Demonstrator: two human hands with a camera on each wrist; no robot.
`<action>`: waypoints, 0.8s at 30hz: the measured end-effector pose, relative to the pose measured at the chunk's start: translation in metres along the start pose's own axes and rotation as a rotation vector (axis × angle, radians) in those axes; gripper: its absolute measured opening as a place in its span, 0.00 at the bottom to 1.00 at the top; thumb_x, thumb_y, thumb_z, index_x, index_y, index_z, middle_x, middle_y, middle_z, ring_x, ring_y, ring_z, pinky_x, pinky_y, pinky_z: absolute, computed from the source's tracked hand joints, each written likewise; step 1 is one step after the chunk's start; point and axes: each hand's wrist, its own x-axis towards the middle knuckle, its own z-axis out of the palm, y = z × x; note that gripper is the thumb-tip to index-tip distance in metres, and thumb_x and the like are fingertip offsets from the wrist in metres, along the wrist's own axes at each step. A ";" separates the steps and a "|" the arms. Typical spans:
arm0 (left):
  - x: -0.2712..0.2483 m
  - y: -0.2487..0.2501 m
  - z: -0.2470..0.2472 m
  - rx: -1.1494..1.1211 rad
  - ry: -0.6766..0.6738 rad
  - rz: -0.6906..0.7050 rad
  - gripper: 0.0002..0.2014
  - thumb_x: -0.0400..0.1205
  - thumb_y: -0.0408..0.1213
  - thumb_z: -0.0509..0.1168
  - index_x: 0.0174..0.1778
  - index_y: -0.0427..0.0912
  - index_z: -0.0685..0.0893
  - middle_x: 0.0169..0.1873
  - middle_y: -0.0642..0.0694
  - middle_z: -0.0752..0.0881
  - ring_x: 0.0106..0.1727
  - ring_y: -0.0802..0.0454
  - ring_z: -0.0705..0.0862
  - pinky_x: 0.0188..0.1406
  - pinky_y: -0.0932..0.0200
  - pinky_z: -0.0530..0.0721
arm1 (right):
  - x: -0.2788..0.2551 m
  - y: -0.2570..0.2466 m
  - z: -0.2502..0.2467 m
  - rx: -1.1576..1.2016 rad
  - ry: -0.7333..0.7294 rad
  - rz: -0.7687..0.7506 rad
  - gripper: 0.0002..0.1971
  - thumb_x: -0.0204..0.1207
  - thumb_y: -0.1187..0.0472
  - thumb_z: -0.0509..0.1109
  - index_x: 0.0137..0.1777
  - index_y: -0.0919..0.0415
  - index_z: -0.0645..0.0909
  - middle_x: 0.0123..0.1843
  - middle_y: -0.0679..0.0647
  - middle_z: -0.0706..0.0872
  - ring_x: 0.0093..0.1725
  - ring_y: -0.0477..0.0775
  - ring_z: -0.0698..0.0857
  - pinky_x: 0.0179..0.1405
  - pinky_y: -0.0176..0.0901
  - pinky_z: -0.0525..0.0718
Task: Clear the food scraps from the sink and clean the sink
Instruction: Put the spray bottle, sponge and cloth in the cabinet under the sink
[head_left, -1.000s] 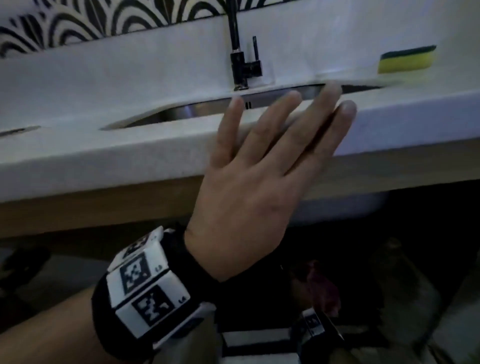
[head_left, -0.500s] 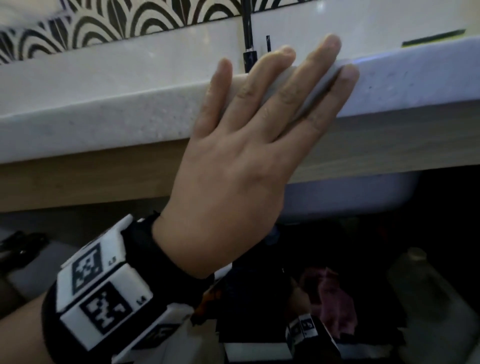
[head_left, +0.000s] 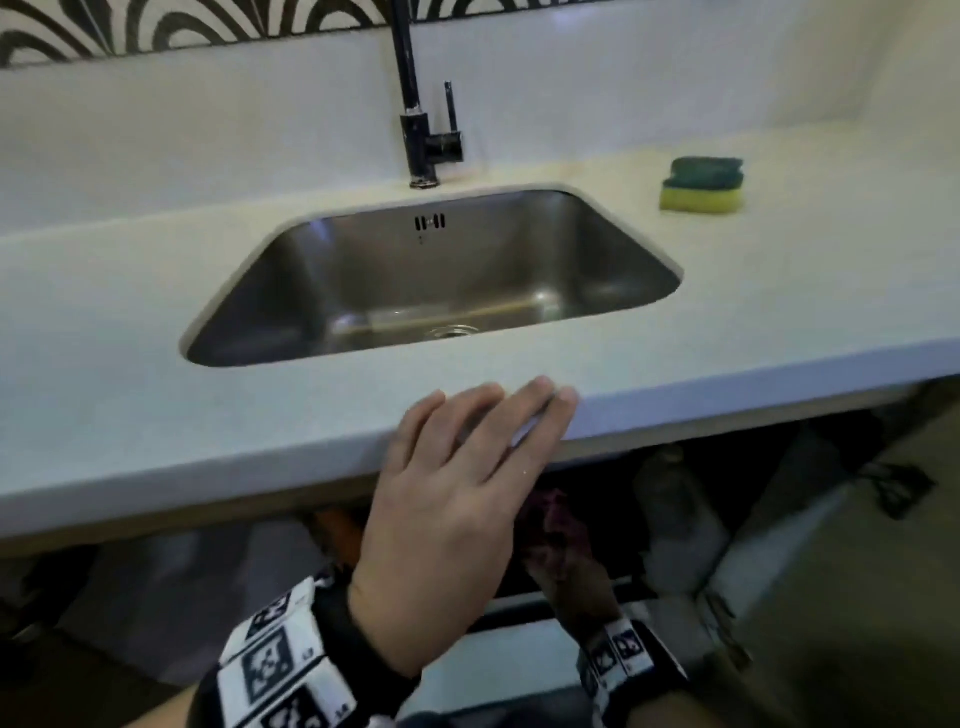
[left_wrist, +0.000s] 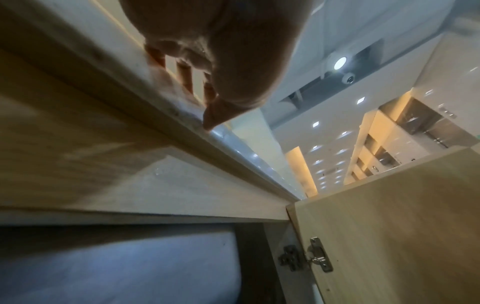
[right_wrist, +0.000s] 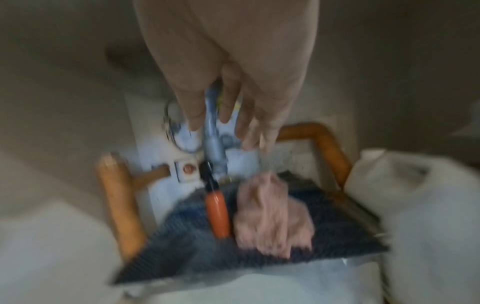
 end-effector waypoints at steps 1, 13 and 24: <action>0.003 0.000 -0.005 -0.005 0.000 0.016 0.26 0.78 0.26 0.60 0.73 0.47 0.78 0.69 0.50 0.80 0.61 0.45 0.77 0.65 0.47 0.75 | -0.014 -0.013 -0.009 -0.034 -0.063 0.016 0.18 0.83 0.57 0.61 0.71 0.56 0.77 0.74 0.62 0.74 0.73 0.61 0.75 0.72 0.48 0.73; 0.075 -0.011 -0.063 -0.267 -0.760 -0.037 0.27 0.70 0.36 0.64 0.66 0.57 0.79 0.66 0.58 0.83 0.59 0.54 0.86 0.52 0.62 0.87 | -0.137 -0.143 -0.170 -0.060 0.011 0.110 0.11 0.75 0.56 0.71 0.36 0.37 0.76 0.46 0.46 0.86 0.48 0.44 0.86 0.51 0.35 0.82; 0.136 -0.016 -0.068 -0.270 -0.988 -0.082 0.15 0.81 0.44 0.55 0.61 0.61 0.82 0.61 0.58 0.80 0.62 0.55 0.80 0.58 0.58 0.78 | -0.101 -0.235 -0.319 -0.276 0.206 0.020 0.05 0.77 0.56 0.67 0.51 0.50 0.80 0.50 0.48 0.80 0.45 0.48 0.81 0.55 0.43 0.80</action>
